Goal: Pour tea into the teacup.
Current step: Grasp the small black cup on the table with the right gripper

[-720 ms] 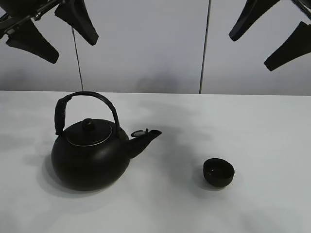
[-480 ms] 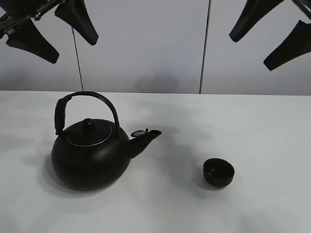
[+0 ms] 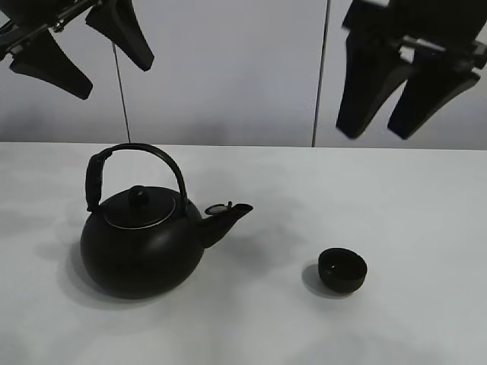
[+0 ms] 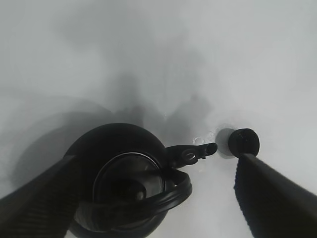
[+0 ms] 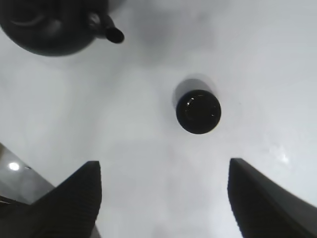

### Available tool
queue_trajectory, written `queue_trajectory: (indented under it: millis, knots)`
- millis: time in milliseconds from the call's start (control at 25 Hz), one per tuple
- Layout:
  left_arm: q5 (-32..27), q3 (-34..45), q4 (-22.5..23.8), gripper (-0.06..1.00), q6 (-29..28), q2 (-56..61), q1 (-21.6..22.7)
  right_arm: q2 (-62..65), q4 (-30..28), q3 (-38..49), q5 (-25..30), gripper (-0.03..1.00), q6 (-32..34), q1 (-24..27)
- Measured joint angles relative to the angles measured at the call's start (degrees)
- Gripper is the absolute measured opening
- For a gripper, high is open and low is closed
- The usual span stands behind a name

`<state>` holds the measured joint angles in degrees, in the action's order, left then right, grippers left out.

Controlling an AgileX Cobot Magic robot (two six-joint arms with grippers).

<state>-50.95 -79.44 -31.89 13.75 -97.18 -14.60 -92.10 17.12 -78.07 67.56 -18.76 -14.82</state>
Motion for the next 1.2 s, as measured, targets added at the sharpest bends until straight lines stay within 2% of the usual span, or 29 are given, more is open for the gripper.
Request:
queue_trajectory:
  millis: [120,320,560,720,1200]
  knots:
    - [0.0,0.0,0.0,0.61,0.02,0.0,0.0,-3.46,-8.55,0.0,-1.76,0.51,4.42,-7.07]
    - [0.0,0.0,0.0,0.61,0.07,0.0,0.0,-11.31,-14.91,-0.06,-4.1,0.58,10.32,-13.17]
    - [0.0,0.0,0.0,0.61,0.07,0.0,0.0,-18.46,-18.69,-0.06,-6.12,0.59,14.05,-13.53]
    - [0.0,0.0,0.0,0.61,0.07,0.0,0.0,-20.3,-18.93,-0.06,-9.22,0.59,14.92,-13.53]
    - [0.0,0.0,0.0,0.61,0.07,0.0,0.0,-25.54,-19.63,-0.06,-12.29,0.59,17.05,-13.53]
